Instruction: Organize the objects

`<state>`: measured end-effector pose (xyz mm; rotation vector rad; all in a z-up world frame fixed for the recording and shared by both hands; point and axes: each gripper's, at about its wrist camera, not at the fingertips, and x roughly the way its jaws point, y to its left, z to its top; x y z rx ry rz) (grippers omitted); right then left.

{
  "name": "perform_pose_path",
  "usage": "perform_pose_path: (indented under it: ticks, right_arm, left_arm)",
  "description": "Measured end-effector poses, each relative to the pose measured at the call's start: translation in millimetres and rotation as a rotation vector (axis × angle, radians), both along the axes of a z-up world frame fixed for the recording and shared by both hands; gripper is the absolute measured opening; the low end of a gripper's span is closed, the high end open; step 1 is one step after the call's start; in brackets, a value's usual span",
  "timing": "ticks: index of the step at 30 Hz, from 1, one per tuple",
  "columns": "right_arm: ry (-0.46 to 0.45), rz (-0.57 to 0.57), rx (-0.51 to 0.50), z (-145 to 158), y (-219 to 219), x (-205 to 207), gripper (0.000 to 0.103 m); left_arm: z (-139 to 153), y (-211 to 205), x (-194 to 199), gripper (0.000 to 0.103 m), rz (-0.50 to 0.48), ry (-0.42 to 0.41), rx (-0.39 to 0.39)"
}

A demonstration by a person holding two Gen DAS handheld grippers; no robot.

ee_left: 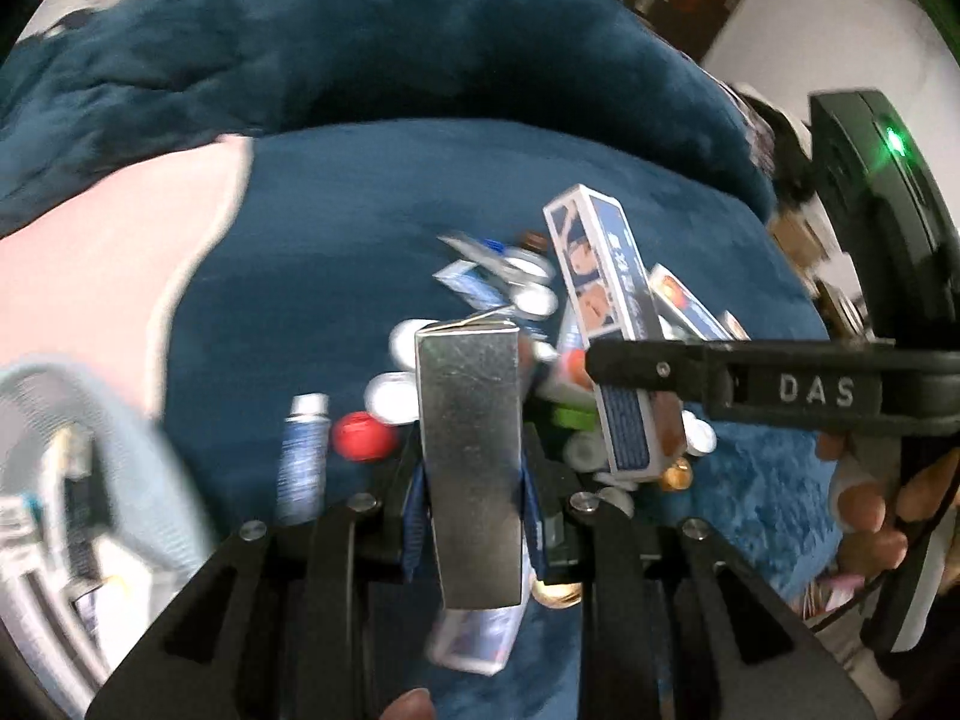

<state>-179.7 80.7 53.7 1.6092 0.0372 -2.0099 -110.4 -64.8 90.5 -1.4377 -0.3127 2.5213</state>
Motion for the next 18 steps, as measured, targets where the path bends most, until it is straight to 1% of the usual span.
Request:
perform_pose_path:
  ticks: [5,8,11,15,18]
  right_arm:
    - [-0.003,0.113,-0.059,7.7,-52.5,35.1,0.038]
    - [-0.026,0.207,-0.107,11.5,-91.1,63.1,0.038]
    - [-0.050,0.281,-0.142,16.9,-124.7,80.6,0.038]
    - [-0.072,0.329,-0.165,18.9,-151.5,98.6,0.038]
    - [-0.109,0.331,-0.176,10.1,-164.2,104.9,0.039]
  left_arm:
    - [12.9,-68.7,33.2,0.027,0.164,-0.004,-0.044]
    - [19.3,-107.8,59.8,0.027,0.259,-0.007,-0.063]
    - [28.3,-144.6,86.8,0.027,0.346,-0.004,-0.075]
    - [32.8,-181.6,112.5,0.027,0.446,-0.006,-0.086]
    - [28.8,-197.0,119.5,0.027,0.486,-0.019,-0.111]
